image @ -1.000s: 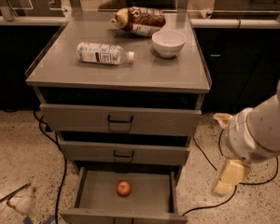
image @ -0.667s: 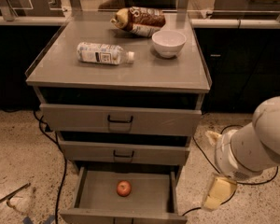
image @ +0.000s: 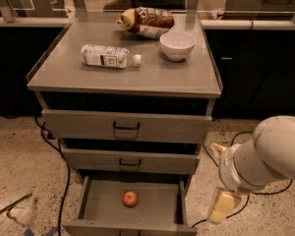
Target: Pick apple from bottom drawer and place on counter
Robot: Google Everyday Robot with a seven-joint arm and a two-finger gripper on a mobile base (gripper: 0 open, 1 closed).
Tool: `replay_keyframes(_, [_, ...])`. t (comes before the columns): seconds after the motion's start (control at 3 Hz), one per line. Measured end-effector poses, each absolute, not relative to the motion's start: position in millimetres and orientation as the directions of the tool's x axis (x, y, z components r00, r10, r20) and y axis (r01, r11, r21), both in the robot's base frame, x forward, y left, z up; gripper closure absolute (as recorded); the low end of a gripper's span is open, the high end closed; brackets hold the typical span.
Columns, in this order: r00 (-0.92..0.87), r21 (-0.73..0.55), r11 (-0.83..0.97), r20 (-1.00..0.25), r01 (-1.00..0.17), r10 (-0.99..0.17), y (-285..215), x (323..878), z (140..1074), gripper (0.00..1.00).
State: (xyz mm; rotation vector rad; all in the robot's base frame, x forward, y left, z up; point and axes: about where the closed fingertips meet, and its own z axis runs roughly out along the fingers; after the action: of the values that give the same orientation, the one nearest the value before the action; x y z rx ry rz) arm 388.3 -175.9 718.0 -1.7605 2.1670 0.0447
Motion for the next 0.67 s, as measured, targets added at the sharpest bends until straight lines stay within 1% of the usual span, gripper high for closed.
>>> replay_keyframes(0.33, [-0.14,-0.194,0.204,-0.298,-0.96,-0.944,-175,397,679,0.0])
replay_keyframes(0.67, [-0.138,-0.17,0.199,-0.315,-0.965,-0.939,-173,403,647,0.0])
